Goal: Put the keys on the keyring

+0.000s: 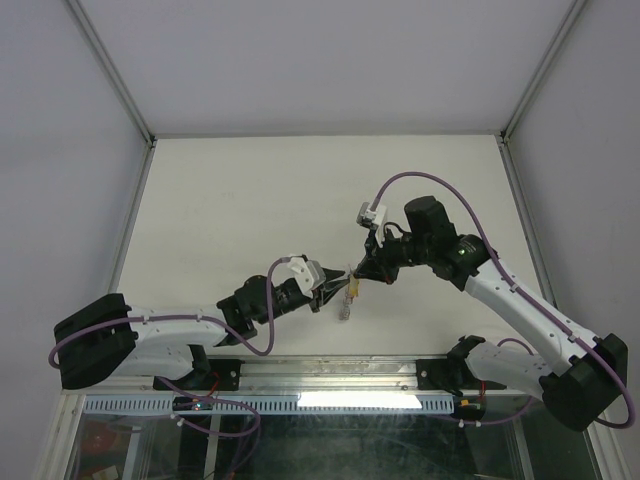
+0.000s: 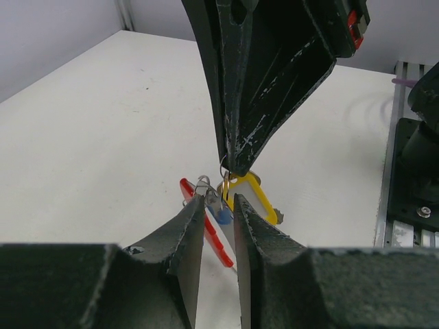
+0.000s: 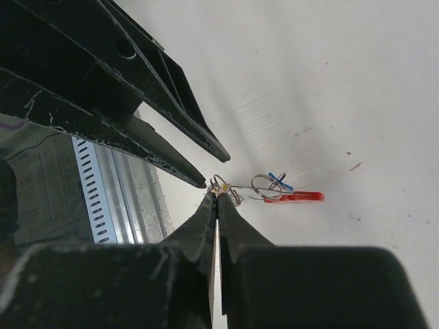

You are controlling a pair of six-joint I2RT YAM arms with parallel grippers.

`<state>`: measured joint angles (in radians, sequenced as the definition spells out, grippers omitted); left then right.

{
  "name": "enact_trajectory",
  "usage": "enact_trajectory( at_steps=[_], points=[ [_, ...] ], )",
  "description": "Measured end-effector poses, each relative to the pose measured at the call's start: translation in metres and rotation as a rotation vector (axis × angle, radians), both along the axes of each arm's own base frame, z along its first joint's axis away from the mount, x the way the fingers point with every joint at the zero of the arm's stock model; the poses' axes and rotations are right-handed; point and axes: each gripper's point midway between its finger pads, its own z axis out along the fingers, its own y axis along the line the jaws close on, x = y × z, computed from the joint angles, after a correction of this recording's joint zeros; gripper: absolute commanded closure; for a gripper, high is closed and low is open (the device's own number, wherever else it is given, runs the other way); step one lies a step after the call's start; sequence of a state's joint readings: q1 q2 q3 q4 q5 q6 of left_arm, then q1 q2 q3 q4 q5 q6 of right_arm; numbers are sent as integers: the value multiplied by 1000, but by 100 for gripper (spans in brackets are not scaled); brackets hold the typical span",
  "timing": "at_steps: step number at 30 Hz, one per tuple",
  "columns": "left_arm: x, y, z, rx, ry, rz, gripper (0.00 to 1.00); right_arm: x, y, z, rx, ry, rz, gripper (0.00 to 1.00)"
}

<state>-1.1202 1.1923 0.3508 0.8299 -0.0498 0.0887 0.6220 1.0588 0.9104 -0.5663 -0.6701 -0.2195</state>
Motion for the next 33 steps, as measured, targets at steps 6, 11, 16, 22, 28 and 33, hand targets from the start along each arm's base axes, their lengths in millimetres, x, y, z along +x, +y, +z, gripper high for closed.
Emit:
enact_trajectory(
  at_steps=[6,11,16,22,28,33],
  points=[
    [-2,-5,-1,14,3,-26,83,-1,1,1,4,3,7,100],
    [-3,-6,-5,32,9,-31,85,-3,1,1,10,4,17,100],
    [-3,-6,-7,40,11,-33,86,-4,2,1,13,6,28,100],
    [-3,-6,-7,43,10,-34,87,-6,2,-3,1,23,39,100],
    [-5,-9,-3,37,1,-51,89,-8,1,-6,-7,33,49,100],
    [-6,-10,-3,40,-2,-59,93,-9,1,-7,-9,33,53,100]
  ],
)
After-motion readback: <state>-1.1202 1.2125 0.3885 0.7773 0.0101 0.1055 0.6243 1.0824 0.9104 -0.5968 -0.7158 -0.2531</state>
